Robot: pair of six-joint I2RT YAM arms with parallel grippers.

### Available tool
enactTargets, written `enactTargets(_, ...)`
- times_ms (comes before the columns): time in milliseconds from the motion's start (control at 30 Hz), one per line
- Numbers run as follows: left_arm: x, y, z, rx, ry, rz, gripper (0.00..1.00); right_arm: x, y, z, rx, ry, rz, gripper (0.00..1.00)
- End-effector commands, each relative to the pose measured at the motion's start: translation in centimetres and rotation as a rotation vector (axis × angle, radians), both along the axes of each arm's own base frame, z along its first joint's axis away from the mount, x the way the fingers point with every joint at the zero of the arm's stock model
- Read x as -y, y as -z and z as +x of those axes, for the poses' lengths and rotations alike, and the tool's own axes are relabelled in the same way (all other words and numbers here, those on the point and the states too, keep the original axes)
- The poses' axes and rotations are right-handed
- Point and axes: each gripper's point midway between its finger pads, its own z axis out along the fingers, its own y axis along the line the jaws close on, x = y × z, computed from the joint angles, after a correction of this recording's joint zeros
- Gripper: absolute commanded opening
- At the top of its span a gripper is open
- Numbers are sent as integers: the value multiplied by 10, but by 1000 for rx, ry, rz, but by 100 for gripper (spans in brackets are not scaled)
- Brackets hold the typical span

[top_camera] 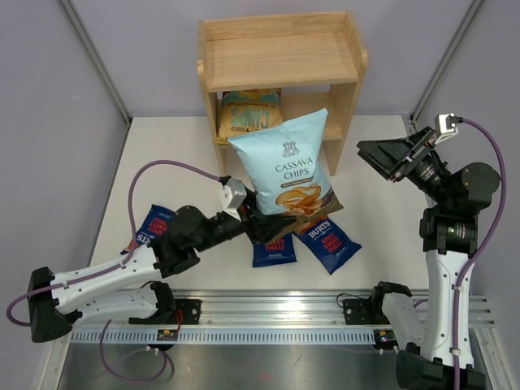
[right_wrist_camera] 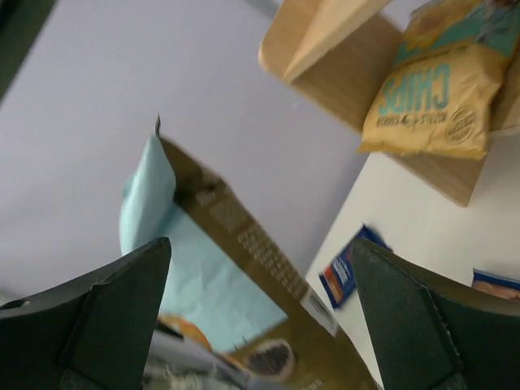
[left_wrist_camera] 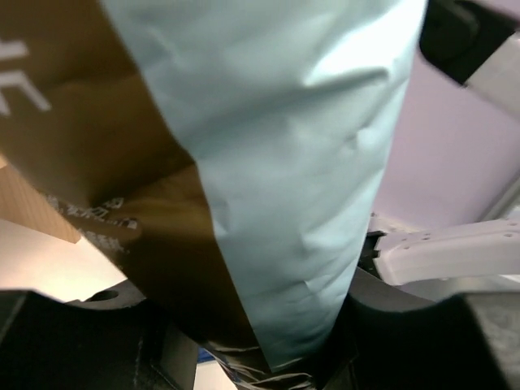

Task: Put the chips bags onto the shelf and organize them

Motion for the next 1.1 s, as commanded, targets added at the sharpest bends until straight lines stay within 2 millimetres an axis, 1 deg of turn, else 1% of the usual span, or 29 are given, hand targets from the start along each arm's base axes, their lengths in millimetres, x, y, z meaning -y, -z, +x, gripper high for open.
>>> enactTargets(0,-19,-28,-41,-71,272,-69,35,-38,2,-56,342,-294,-294,99)
enactTargets(33,-22,-32,-47,-100,305,-72,35,-42,3,-65,406,-320,-339,99)
enactTargets(67,-24,-30,-51,-125,329,-52,35,-47,5,-74,433,-356,-360,100)
enactTargets(100,-27,-39,-64,-136,401,-53,35,-54,4,-87,462,-404,-371,99)
enactTargets(167,-31,-45,-82,-140,501,-47,35,-58,6,-94,461,-437,-363,99)
enactTargets(200,-33,-49,-87,-169,527,-61,35,-64,8,-102,465,-481,-351,99)
enactTargets(233,-35,-57,-90,-160,542,-84,35,-66,10,-105,452,-505,-342,99)
enactTargets(300,-36,-63,-98,-187,597,-102,35,-70,16,-111,426,-549,-331,99)
enactTargets(333,-35,-70,-100,-184,614,-116,35,-71,17,-112,413,-553,-323,99)
enactTargets(400,-31,-74,-99,-223,625,-119,34,-72,22,-118,398,-583,-314,99)
enactTargets(467,-21,-73,-92,-254,618,-107,32,-75,24,-128,374,-628,-290,99)
enactTargets(500,-17,-73,-89,-264,609,-104,31,-75,26,-132,394,-638,-285,99)
enactTargets(533,-13,-71,-86,-277,601,-97,31,-76,25,-138,369,-655,-261,99)
enactTargets(600,-5,-68,-80,-291,595,-93,29,-76,26,-141,354,-652,-241,99)
enactTargets(700,4,-64,-76,-302,603,-84,28,-76,27,-137,300,-644,-211,100)
enactTargets(767,7,-62,-78,-295,627,-75,28,-76,27,-128,258,-616,-193,99)
enactTargets(800,9,-59,-79,-299,640,-66,29,-77,27,-124,230,-617,-183,97)
enactTargets(867,9,-55,-77,-307,640,-53,31,-77,26,-117,211,-596,-169,78)
enactTargets(933,9,-49,-75,-330,634,-37,33,-77,27,-112,200,-574,-150,63)
enactTargets(967,8,-47,-71,-338,622,-32,32,-77,25,-110,207,-558,-140,54)
enactTargets(1000,7,-46,-69,-349,615,-27,32,-76,24,-112,255,-552,-141,49)
enactTargets(1033,4,-45,-67,-359,606,-24,33,-76,23,-113,256,-551,-127,43)
enactTargets(1067,2,-46,-62,-374,590,-28,35,-75,22,-112,268,-531,-120,40)
